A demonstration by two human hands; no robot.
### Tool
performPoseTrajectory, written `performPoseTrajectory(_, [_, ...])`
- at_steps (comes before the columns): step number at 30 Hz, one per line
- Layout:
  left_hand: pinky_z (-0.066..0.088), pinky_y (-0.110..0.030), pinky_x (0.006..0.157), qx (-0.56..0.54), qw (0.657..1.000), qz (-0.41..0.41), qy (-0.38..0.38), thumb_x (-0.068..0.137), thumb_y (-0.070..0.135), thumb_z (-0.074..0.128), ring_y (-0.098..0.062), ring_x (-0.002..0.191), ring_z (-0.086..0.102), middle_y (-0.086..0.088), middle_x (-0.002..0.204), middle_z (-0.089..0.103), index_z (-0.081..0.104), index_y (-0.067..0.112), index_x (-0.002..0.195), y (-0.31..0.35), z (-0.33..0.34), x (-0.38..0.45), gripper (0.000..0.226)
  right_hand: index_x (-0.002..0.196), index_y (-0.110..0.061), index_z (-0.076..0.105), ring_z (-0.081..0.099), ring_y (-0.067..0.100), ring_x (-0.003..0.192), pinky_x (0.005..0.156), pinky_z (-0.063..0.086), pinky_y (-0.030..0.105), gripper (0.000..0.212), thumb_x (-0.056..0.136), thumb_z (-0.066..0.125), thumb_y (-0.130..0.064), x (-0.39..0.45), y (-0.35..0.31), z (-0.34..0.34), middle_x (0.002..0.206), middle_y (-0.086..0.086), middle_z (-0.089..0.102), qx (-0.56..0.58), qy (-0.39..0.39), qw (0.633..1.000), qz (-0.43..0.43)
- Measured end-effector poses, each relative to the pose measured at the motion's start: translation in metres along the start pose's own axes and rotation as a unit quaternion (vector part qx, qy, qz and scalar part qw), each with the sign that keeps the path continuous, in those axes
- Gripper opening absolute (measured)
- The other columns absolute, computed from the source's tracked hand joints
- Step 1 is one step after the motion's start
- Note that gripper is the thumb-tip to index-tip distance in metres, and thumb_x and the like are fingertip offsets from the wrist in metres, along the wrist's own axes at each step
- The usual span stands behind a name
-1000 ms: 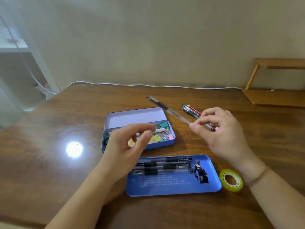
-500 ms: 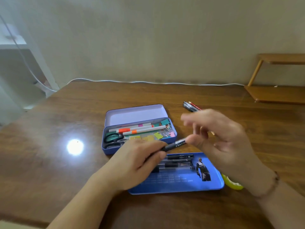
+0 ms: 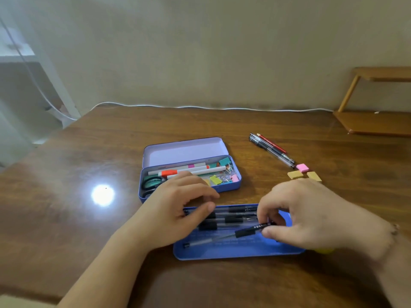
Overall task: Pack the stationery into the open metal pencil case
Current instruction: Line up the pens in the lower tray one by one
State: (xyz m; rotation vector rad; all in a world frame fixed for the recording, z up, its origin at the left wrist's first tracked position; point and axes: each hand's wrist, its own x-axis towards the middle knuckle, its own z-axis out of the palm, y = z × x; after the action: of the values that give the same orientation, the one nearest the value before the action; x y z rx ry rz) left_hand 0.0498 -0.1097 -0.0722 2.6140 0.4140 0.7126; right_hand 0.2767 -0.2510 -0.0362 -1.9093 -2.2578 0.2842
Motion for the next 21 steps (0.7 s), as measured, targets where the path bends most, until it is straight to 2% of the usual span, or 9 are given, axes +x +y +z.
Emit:
performPoseTrajectory(2, [0.048,-0.028,0.088,0.018,1.000,-0.004,-0.017,0.092,0.037,0.059,-0.006,0.102,0.057,0.019,0.102,0.064,0.070,0.028,0.107,-0.004,0.001,0.000,0.021,0.088,-0.036,0.064,0.059,0.002,0.080,0.067,0.050,0.020,0.023,0.080,0.061,-0.057,0.001,-0.001,0.001,0.075,-0.017,0.065,-0.013,-0.036,0.999,0.016])
performPoseTrajectory(5, [0.045,-0.026,0.091,0.029,0.999,0.004,-0.041,0.089,0.040,0.063,-0.002,0.104,0.054,0.019,0.105,0.062,0.069,0.030,0.108,-0.004,0.001,0.000,0.023,0.089,-0.035,0.062,0.058,0.002,0.075,0.060,0.043,0.015,0.026,0.080,0.059,-0.059,0.002,-0.002,0.004,0.073,-0.017,0.064,-0.038,-0.030,0.998,0.028])
performPoseTrajectory(7, [0.042,-0.025,0.093,0.038,0.998,0.014,-0.057,0.086,0.040,0.067,0.000,0.103,0.053,0.018,0.105,0.063,0.069,0.031,0.107,-0.004,0.001,0.000,0.023,0.090,-0.034,0.058,0.058,0.004,0.073,0.060,0.043,0.017,0.029,0.080,0.057,-0.062,0.004,-0.004,0.007,0.073,-0.017,0.064,-0.048,-0.016,0.998,0.024])
performPoseTrajectory(10, [0.041,-0.030,0.094,0.050,0.996,0.018,-0.073,0.080,0.043,0.072,0.001,0.103,0.054,0.021,0.106,0.061,0.068,0.035,0.107,-0.003,0.002,0.001,0.028,0.094,-0.039,0.050,0.058,0.005,0.072,0.061,0.042,0.019,0.029,0.080,0.056,-0.064,0.007,-0.007,0.011,0.073,-0.017,0.063,-0.047,0.000,0.999,0.022])
performPoseTrajectory(16, [0.038,-0.038,0.100,0.056,0.995,0.013,-0.086,0.074,0.049,0.074,0.001,0.107,0.054,0.024,0.109,0.060,0.067,0.038,0.107,-0.004,0.003,-0.001,0.035,0.097,-0.041,0.056,0.058,0.002,0.073,0.062,0.046,0.018,0.038,0.075,0.055,-0.072,0.008,-0.001,0.006,0.074,-0.016,0.062,0.006,-0.014,0.998,0.059])
performPoseTrajectory(17, [0.038,-0.038,0.101,0.055,0.995,0.015,-0.085,0.074,0.050,0.074,0.001,0.107,0.054,0.024,0.109,0.060,0.067,0.038,0.107,-0.004,0.003,-0.001,0.036,0.094,-0.041,0.059,0.058,0.001,0.074,0.061,0.046,0.017,0.039,0.072,0.055,-0.073,0.008,0.005,0.004,0.074,-0.017,0.063,0.043,0.017,0.996,0.081])
performPoseTrajectory(18, [0.038,-0.037,0.100,0.053,0.995,0.016,-0.086,0.074,0.051,0.074,0.002,0.107,0.054,0.024,0.109,0.060,0.067,0.037,0.107,-0.004,0.003,-0.001,0.036,0.091,-0.041,0.061,0.058,0.001,0.074,0.060,0.045,0.017,0.038,0.071,0.054,-0.073,0.008,0.016,0.003,0.075,-0.017,0.062,0.068,0.083,0.988,0.107])
performPoseTrajectory(20, [0.038,-0.037,0.098,0.054,0.994,0.023,-0.088,0.074,0.051,0.074,0.004,0.106,0.055,0.024,0.108,0.060,0.067,0.037,0.106,-0.003,0.003,-0.001,0.036,0.091,-0.040,0.064,0.053,0.003,0.080,0.057,0.041,0.023,0.031,0.076,0.055,-0.066,0.014,0.044,0.005,0.081,-0.019,0.060,0.012,0.212,0.963,0.164])
performPoseTrajectory(21, [0.038,-0.036,0.097,0.055,0.994,0.025,-0.089,0.073,0.051,0.075,0.004,0.105,0.055,0.024,0.108,0.061,0.067,0.037,0.105,-0.002,0.004,-0.001,0.036,0.096,-0.040,0.065,0.050,0.005,0.084,0.055,0.038,0.025,0.028,0.080,0.056,-0.061,0.018,0.058,0.007,0.087,-0.018,0.059,-0.041,0.236,0.948,0.210])
